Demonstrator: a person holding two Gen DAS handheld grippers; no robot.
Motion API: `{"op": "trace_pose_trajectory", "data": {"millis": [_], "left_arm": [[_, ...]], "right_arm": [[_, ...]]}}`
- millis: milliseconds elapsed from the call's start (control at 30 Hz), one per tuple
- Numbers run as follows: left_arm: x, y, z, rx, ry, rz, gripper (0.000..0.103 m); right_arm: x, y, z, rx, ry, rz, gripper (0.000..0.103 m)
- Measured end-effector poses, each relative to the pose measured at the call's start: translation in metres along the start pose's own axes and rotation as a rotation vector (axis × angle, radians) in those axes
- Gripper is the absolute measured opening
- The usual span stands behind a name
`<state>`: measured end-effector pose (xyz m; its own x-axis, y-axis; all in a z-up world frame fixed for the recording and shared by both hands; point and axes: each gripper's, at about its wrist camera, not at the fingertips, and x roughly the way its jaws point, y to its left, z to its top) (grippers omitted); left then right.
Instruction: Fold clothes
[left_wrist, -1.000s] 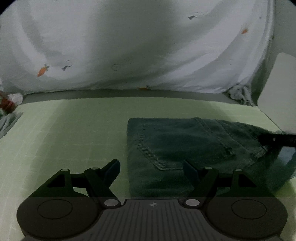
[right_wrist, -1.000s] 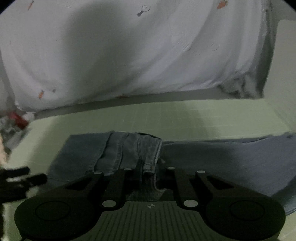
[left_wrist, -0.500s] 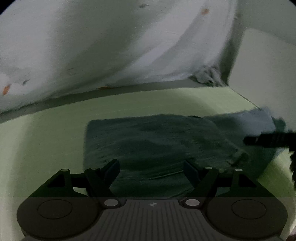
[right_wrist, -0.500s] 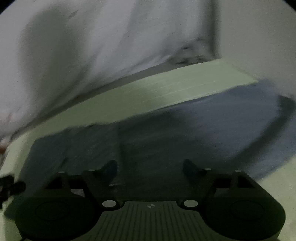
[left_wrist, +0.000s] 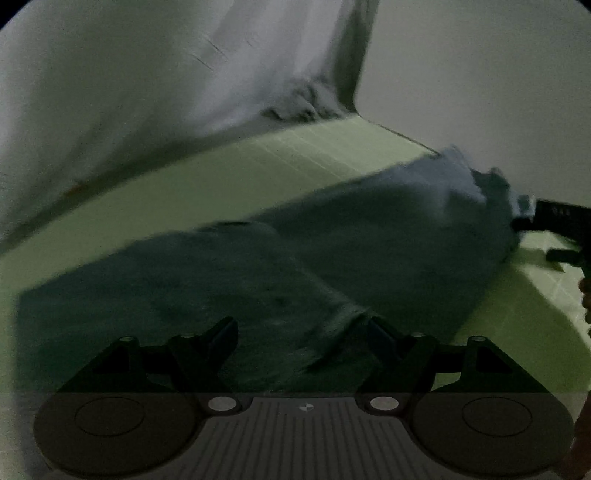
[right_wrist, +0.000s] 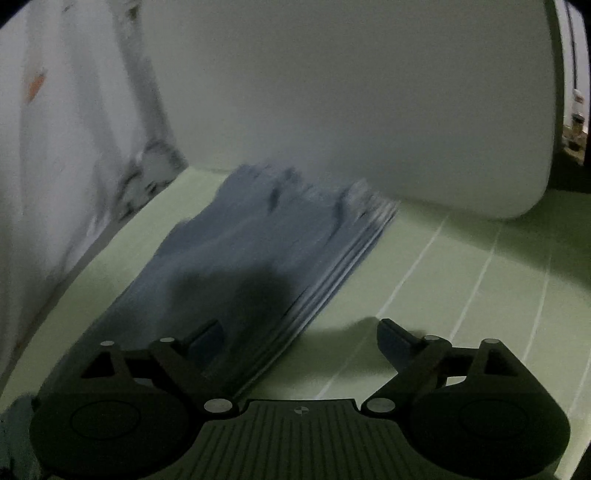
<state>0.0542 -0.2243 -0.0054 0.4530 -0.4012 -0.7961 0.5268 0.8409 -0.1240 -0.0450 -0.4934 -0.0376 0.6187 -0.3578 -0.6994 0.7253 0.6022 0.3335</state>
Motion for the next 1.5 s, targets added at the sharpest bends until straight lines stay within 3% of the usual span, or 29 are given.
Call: {"op": "trace_pose_trajectory", "data": {"millis": [200, 300, 333, 367, 400, 533, 700, 767, 867, 967, 1100, 1167, 1300, 1433, 1500], "left_arm": [[0.023, 0.003, 0.006, -0.117, 0.027, 0.037, 0.082], [0.021, 0.008, 0.007, -0.156, 0.029, 0.026, 0.082], [0.020, 0.010, 0.007, -0.178, 0.032, 0.023, 0.082], [0.019, 0.012, 0.008, -0.201, 0.035, 0.019, 0.082], [0.016, 0.015, 0.011, -0.244, 0.043, 0.017, 0.082], [-0.003, 0.026, 0.021, -0.387, 0.020, -0.047, 0.082], [-0.029, 0.035, 0.034, -0.469, -0.061, -0.204, 0.082], [-0.034, 0.042, 0.036, -0.529, -0.101, -0.290, 0.083], [-0.032, 0.049, 0.036, -0.578, -0.123, -0.347, 0.083], [-0.022, 0.060, 0.036, -0.649, -0.114, -0.388, 0.083], [-0.024, 0.078, 0.030, -0.749, -0.176, -0.437, 0.084], [-0.025, 0.084, 0.027, -0.767, -0.210, -0.415, 0.084], [-0.015, 0.089, 0.028, -0.697, -0.058, -0.307, 0.084], [-0.022, 0.096, 0.019, -0.753, -0.042, -0.349, 0.084], [-0.028, 0.098, 0.019, -0.711, -0.055, -0.359, 0.084]], "right_arm": [[0.046, -0.009, 0.032, -0.021, -0.013, -0.075, 0.103], [0.057, -0.008, 0.040, -0.045, -0.026, -0.064, 0.103], [0.059, -0.005, 0.041, -0.055, -0.038, -0.049, 0.093], [0.061, -0.002, 0.042, -0.056, -0.047, -0.033, 0.064], [0.062, -0.002, 0.042, -0.046, -0.043, -0.015, 0.018], [0.048, 0.013, 0.044, 0.032, -0.024, 0.176, 0.016], [0.017, 0.063, 0.043, -0.063, 0.007, 0.456, 0.016], [0.003, 0.090, 0.032, -0.096, 0.059, 0.580, 0.016], [-0.010, 0.114, 0.010, -0.103, 0.141, 0.700, 0.016], [-0.021, 0.134, -0.020, -0.148, 0.226, 0.763, 0.016], [-0.034, 0.152, -0.051, -0.259, 0.320, 0.797, 0.016], [-0.043, 0.155, -0.061, -0.305, 0.342, 0.817, 0.016], [-0.059, 0.163, -0.067, -0.367, 0.336, 0.830, 0.016], [-0.065, 0.168, -0.069, -0.388, 0.323, 0.822, 0.016], [-0.068, 0.167, -0.072, -0.380, 0.322, 0.819, 0.016]]}}
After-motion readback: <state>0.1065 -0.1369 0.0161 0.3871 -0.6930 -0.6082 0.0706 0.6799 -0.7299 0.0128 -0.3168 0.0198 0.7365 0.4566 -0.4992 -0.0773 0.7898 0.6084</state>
